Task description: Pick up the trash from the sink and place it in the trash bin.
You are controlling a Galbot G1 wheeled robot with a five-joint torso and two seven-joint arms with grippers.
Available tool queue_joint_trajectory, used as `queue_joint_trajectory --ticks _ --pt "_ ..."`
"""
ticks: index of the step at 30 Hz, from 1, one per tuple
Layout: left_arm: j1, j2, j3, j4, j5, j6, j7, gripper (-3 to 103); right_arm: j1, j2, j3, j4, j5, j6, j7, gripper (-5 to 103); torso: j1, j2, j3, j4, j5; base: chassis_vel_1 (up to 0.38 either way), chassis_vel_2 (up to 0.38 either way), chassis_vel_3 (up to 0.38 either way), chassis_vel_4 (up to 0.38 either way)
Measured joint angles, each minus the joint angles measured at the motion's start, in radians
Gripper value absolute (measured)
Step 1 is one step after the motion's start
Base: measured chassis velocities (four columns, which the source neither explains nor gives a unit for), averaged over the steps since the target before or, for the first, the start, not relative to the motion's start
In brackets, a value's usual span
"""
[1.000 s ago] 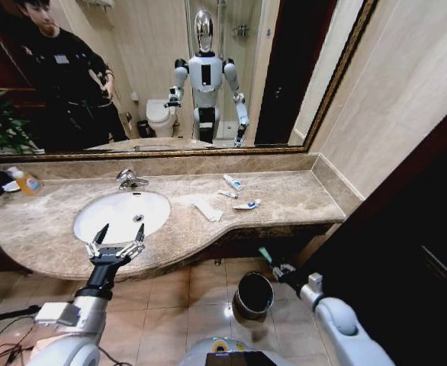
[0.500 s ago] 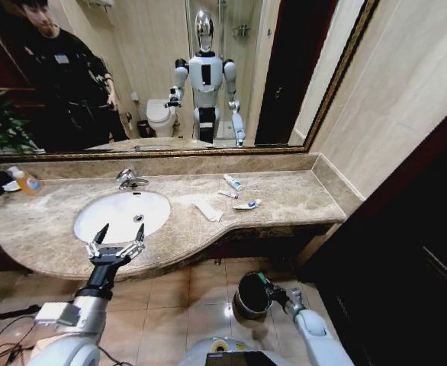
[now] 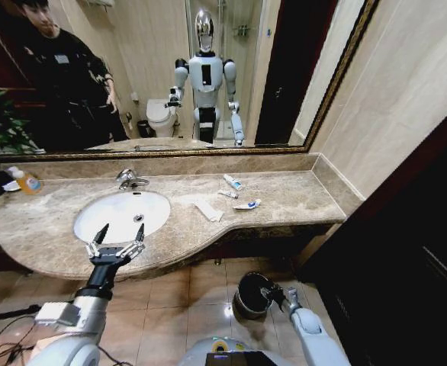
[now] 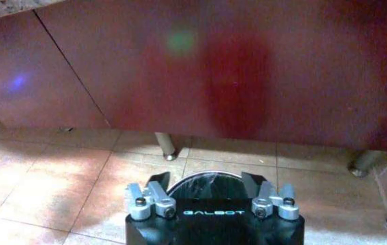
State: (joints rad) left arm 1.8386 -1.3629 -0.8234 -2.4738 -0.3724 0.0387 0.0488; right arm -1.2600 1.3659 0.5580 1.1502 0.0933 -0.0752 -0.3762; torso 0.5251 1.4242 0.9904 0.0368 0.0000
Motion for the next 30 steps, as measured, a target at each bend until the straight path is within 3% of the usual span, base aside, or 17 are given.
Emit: queue_joint_trajectory --ticks 2,4,5,10,19,30 --pt "0.000 0.000 0.000 0.000 0.000 0.000 0.000 100 -0.001 -0.002 0.000 0.000 0.003 0.000 0.000 82 0.000 0.000 0.000 0.0000 0.0000 0.000 0.000 0.000 0.000" --pt "0.000 0.000 0.000 0.000 0.000 0.000 0.000 100 -0.001 -0.002 0.000 -0.001 0.004 0.000 0.000 82 0.000 0.000 0.000 0.0000 0.0000 0.000 0.000 0.000 0.000" --pt "0.000 0.000 0.000 0.000 0.000 0.000 0.000 100 -0.001 -0.002 0.000 -0.001 0.005 0.000 0.000 91 0.000 0.000 0.000 0.0000 -0.0001 0.000 0.000 0.000 0.000" --pt "0.000 0.000 0.000 0.000 0.000 0.000 0.000 100 -0.002 -0.001 0.000 0.000 0.008 0.000 0.000 100 0.000 0.000 0.000 0.0000 0.0000 0.000 0.000 0.000 0.000" --pt "0.000 0.000 0.000 0.000 0.000 0.000 0.000 100 -0.009 -0.003 0.002 0.025 0.011 -0.002 -0.001 100 0.000 0.000 0.000 0.0000 0.0002 0.000 0.000 0.000 0.000" --pt "0.000 0.000 0.000 0.000 0.000 0.000 0.000 100 -0.142 -0.138 0.031 0.382 0.141 0.054 -0.012 100 0.000 0.000 0.000 0.0000 0.0000 0.000 0.000 0.000 0.000"
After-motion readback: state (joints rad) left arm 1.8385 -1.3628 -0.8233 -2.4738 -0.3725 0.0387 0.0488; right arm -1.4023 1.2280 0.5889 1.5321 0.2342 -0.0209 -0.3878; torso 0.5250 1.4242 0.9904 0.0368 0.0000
